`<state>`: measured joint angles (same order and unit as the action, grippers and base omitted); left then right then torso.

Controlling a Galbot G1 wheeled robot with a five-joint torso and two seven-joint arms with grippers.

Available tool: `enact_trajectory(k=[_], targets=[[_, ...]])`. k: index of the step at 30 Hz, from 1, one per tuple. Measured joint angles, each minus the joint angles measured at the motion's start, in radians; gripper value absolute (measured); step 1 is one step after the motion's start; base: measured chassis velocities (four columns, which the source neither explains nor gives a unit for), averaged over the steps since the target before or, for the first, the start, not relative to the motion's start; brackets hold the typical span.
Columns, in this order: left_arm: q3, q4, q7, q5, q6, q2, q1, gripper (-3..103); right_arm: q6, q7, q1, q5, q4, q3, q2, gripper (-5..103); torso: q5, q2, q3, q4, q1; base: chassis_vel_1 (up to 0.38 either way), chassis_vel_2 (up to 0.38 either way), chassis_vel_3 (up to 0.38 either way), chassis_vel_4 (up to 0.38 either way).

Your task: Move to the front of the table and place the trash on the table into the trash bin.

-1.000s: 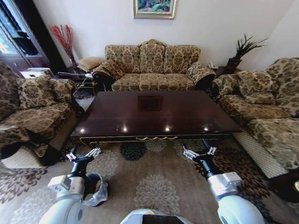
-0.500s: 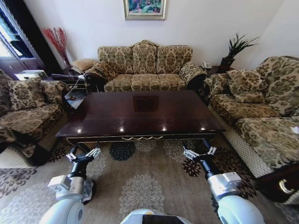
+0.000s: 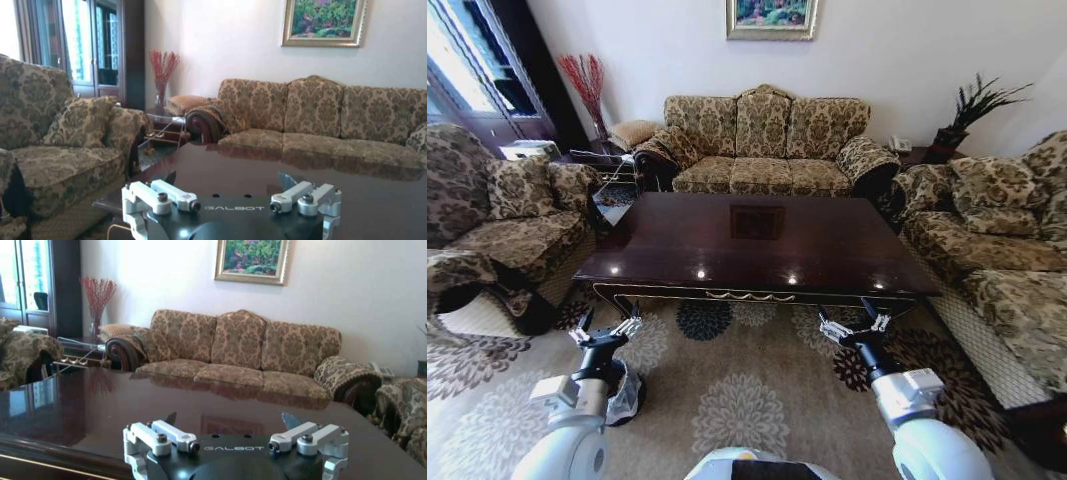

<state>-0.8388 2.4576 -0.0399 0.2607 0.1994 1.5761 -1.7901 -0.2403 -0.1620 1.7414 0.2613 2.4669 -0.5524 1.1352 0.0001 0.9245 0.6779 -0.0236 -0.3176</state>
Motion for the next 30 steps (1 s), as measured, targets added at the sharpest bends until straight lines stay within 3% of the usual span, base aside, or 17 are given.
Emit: enact_trajectory(k=[30], targets=[[0.000, 0.000, 0.000, 0.000, 0.000, 0.000, 0.000, 100, 0.000, 0.000, 0.000, 0.000, 0.000, 0.000, 0.000, 100, -0.0001, 0.000, 0.000, -0.0002, 0.000, 0.000, 0.000, 0.000, 0.000]])
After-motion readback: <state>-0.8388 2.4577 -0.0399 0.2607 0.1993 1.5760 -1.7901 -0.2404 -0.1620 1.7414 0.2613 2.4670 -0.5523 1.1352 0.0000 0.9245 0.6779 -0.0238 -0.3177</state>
